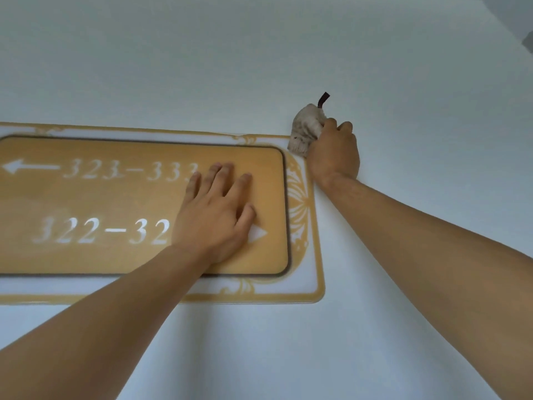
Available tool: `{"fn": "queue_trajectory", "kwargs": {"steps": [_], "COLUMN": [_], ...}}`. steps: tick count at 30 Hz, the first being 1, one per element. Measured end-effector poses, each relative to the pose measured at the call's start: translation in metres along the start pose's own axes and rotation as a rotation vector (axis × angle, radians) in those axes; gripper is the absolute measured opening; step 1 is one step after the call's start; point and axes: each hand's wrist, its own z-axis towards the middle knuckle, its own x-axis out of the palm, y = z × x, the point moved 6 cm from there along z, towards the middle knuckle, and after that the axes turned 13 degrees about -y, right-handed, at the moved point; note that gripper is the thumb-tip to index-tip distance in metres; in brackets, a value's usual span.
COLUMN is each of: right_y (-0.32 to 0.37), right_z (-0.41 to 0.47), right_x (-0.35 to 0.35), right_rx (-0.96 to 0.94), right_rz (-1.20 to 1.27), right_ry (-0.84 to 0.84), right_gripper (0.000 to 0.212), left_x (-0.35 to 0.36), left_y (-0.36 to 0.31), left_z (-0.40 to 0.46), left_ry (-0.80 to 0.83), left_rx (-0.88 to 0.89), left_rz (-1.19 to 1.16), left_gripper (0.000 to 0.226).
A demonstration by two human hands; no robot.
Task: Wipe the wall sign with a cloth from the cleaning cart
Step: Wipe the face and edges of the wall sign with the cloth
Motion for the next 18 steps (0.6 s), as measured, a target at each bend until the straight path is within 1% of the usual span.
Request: {"fn": "queue_trajectory", "kwargs": {"steps": [3,6,12,16,18], "right_y": [0.002,0.003,0.009,0.005,0.002], "right_z": [-0.005,-0.008,-0.022,-0.04,-0.054], "right_x": [0.006,0.006,-0.003,-0.013,-0.02], "right_rx": [-0.087,-0.118,-0.092,-0.142,-0.178], "right_rz": [-0.034,-0.027,-0.042,-0.082,-0.116], "right_ry": [-0.025,-0.001,0.046,0.055,0.051], "right_gripper": [0.036,0.038,0.042,0.059,0.064], "left_x": [-0.001,-0.001,-0.002,-0.002,-0.003], "left_y": [-0.002,-0.002,-0.003,-0.005,-0.007], "left_z": [0.001,0.0,-0.005,-0.01,-0.014], "left_ry": [-0.013,-0.022,0.001,0.017,0.026], "left_rx": [-0.005,-0.012,-0.018,-0.029,-0.038], "left_rz": [-0.017,-0.002,0.012,0.023,0.03], "left_gripper": [0.06,0.061,0.063,0.065,0.066]}}
